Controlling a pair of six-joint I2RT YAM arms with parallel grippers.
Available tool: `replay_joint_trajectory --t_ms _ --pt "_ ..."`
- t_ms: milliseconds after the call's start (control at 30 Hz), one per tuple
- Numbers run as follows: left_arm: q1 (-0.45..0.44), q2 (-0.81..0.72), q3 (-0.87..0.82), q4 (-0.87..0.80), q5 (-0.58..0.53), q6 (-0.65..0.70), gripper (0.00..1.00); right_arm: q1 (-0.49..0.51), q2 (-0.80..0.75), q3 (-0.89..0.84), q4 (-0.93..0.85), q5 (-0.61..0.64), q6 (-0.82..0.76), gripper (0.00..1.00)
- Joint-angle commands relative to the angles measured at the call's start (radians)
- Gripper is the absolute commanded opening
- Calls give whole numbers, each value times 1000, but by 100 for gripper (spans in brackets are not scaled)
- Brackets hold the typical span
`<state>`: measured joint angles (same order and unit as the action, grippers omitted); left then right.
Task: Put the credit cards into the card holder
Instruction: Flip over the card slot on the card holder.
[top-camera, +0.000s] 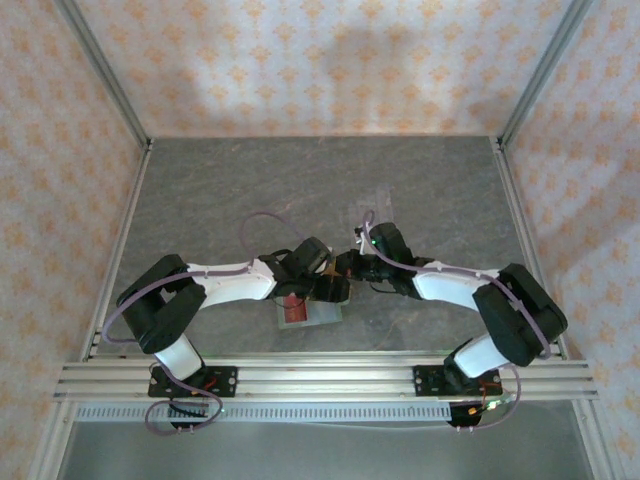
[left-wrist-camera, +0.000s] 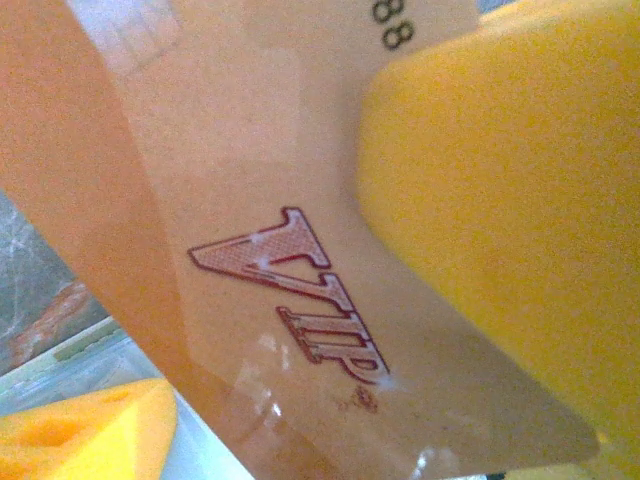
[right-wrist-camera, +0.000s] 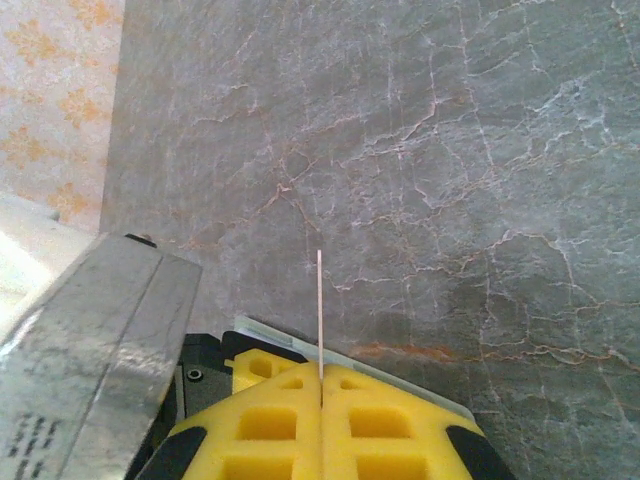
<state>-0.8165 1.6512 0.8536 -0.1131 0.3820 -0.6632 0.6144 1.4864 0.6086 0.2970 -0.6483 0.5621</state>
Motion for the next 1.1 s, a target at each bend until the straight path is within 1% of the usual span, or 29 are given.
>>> replay_joint_trajectory --t_ms 0,167,433,567,667,767,833,900,967,1067 --pt "-9 -12 -24 18 0 5 79 14 15 -11 2 1 -7 0" --pt "-10 -19 -22 12 -2 7 79 42 29 8 -69 51 -49 0" --pt "-11 -17 -14 5 -2 12 80 73 66 15 -103 104 -65 0" --pt "-12 -34 15 -51 -21 27 80 91 59 32 -182 178 -94 0" --pt "-13 -90 34 -112 -58 45 82 97 76 46 -214 199 -102 0" --pt "-13 -103 59 -200 -105 67 81 111 95 55 -222 213 -109 0" --pt "-11 -109 46 -203 -109 66 82 116 106 60 -217 214 -111 0" --pt "-13 -107 35 -177 -81 57 83 119 111 65 -215 213 -111 0" --pt "-13 -91 40 -166 -78 50 83 118 88 62 -212 209 -109 0" --pt "-13 -78 45 -148 -72 49 82 98 -1 59 -231 204 -111 0"
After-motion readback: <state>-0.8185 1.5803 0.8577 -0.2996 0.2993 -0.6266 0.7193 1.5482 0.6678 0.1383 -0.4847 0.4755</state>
